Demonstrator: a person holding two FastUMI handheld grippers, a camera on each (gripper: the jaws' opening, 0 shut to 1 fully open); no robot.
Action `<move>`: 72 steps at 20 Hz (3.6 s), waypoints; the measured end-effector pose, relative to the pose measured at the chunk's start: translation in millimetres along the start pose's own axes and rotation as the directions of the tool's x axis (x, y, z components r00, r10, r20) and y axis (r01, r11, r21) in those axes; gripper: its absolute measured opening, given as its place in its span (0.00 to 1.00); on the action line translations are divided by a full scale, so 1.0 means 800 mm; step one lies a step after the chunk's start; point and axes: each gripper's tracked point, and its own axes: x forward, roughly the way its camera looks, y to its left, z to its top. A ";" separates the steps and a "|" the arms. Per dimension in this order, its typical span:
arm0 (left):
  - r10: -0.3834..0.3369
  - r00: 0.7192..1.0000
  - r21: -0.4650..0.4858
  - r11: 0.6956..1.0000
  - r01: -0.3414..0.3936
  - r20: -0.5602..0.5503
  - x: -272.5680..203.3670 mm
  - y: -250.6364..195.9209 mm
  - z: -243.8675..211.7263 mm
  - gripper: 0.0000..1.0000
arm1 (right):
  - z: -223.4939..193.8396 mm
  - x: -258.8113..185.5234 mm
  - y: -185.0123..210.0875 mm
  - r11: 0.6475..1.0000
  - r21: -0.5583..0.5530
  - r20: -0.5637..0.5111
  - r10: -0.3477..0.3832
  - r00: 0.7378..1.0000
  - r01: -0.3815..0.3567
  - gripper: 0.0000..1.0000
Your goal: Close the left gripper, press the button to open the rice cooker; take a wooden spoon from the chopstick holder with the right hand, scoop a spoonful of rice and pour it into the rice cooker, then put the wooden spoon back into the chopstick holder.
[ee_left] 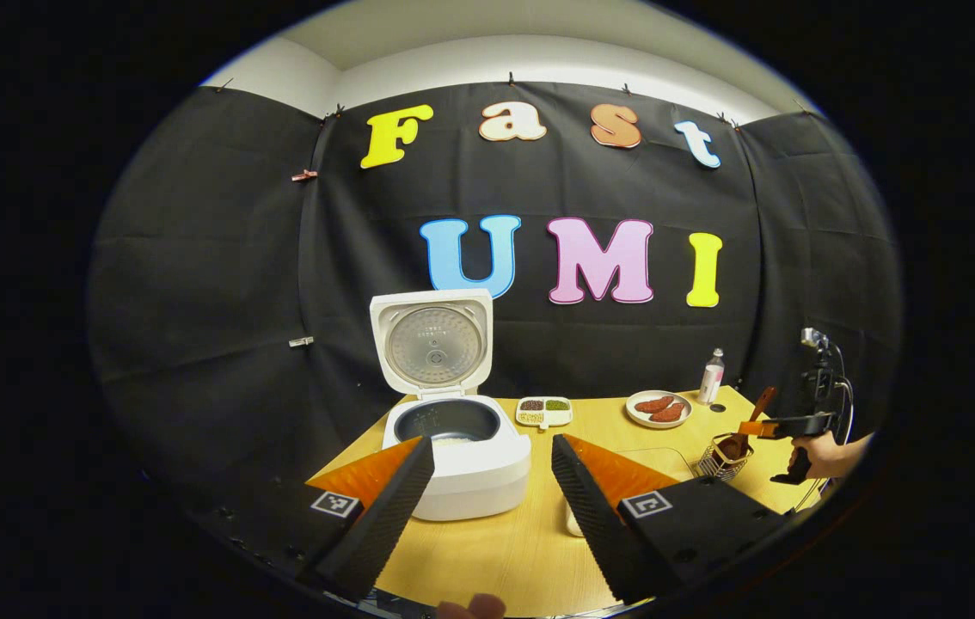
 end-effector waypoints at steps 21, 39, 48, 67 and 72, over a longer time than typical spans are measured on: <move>-0.073 0.997 -0.043 0.996 0.074 0.039 0.028 0.088 -0.004 0.95 | -0.072 -0.016 0.252 0.916 -0.386 -0.097 0.076 0.992 -0.108 0.14; -0.070 0.997 -0.064 0.995 0.071 0.011 0.027 0.136 -0.027 0.95 | -0.162 0.026 0.303 0.998 0.006 -0.215 0.070 0.974 -0.070 0.14; -0.057 0.998 -0.053 0.997 0.058 0.018 0.018 0.138 -0.023 0.95 | -0.153 0.017 0.298 0.915 0.395 -0.184 0.169 0.968 -0.085 0.14; -0.069 0.997 -0.082 0.994 0.071 0.035 0.006 0.133 -0.023 0.95 | -0.028 -0.049 0.314 0.627 0.758 -0.014 0.295 0.955 -0.182 0.13; -0.068 0.997 -0.098 0.993 0.071 0.031 0.009 0.141 -0.030 0.95 | 0.019 -0.052 0.370 0.583 0.786 0.009 0.325 0.946 -0.208 0.13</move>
